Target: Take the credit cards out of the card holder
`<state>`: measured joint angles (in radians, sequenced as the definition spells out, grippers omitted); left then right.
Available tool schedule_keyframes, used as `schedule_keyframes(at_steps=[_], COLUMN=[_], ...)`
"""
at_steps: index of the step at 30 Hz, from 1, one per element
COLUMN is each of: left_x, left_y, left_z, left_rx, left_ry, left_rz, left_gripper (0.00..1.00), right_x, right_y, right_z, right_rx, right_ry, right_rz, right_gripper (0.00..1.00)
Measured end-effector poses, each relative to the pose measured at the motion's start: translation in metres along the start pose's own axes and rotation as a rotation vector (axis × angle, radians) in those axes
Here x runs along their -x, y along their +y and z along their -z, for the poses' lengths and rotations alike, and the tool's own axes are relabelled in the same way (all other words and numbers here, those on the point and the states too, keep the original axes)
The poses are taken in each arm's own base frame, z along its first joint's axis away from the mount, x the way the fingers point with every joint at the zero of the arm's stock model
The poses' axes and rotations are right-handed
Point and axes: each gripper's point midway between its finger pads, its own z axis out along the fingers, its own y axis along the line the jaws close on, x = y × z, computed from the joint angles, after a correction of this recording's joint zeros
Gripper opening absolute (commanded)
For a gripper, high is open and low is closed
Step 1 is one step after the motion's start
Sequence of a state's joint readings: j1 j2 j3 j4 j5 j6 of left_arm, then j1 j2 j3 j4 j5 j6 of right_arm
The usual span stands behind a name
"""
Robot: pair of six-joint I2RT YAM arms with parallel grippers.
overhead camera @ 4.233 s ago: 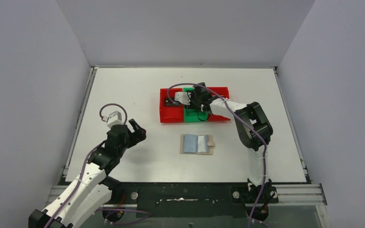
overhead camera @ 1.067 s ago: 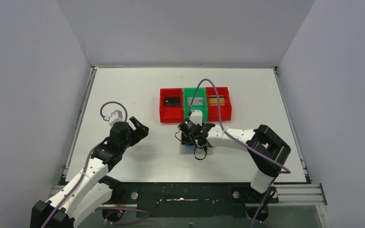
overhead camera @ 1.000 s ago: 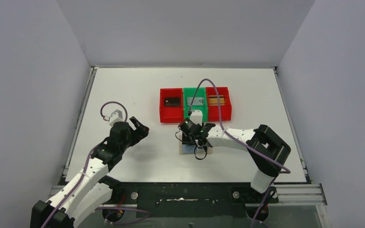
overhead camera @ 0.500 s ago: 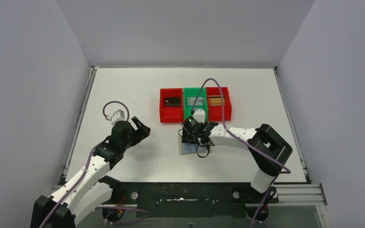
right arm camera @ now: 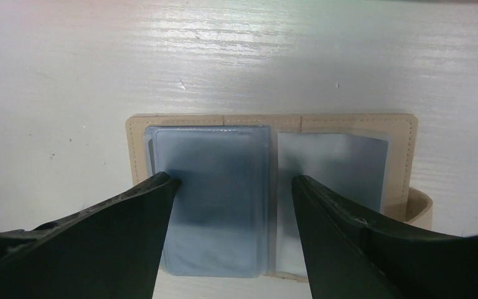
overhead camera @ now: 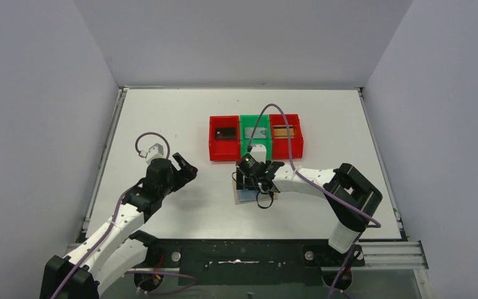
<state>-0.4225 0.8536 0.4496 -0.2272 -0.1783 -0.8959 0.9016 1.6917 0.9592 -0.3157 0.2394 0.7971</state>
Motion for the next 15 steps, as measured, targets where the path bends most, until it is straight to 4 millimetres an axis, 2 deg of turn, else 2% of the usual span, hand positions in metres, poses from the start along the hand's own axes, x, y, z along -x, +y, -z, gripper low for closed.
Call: schedule_keyframes(at_steps=[15], left_x=[-0.0003], left_y=[-0.0006], left_z=[0.0002], left_rx=[-0.003], left_ry=[0.002], left_rz=[0.0], left_gripper=[0.79], right_x=[-0.0024], right_y=[0.007], right_z=[0.0022], right_rx=[0.026], right_ry=[0.008], right_rz=[0.043], right_gripper=[0.75])
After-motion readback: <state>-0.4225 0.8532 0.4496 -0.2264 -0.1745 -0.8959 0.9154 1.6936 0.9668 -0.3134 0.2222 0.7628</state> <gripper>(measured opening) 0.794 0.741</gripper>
